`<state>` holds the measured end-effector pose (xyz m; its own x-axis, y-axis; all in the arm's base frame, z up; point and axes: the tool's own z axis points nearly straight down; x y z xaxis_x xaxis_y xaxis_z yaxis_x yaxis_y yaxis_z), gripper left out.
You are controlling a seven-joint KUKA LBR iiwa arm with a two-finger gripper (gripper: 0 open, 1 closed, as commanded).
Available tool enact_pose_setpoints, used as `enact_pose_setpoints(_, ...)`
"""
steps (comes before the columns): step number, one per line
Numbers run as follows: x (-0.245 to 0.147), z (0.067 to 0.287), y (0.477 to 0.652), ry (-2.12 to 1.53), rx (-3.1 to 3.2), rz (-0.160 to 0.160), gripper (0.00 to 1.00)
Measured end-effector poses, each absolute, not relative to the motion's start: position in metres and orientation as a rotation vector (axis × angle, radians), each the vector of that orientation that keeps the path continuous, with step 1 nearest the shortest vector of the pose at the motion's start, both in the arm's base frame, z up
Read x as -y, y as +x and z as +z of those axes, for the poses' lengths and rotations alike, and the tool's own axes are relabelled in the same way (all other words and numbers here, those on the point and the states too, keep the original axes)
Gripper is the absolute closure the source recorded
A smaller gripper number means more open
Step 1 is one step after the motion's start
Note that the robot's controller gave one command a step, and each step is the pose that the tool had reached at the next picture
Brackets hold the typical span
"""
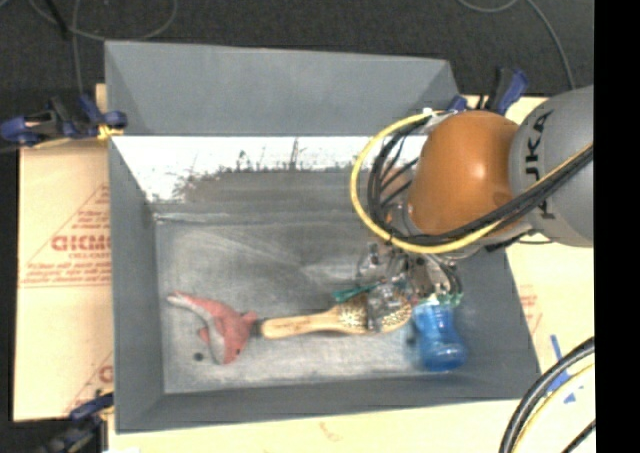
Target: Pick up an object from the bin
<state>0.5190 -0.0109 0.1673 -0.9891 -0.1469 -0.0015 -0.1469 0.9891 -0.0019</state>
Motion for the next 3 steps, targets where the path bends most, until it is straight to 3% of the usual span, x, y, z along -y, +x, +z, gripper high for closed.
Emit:
enact_pose_setpoints(1, 0.014, 0.172, 0.519, -0.223, -3.130, -0.003, 1.00)
enact_pose_setpoints(3, 0.010, 0.149, 0.518, -0.236, -3.134, -0.002, 1.00)
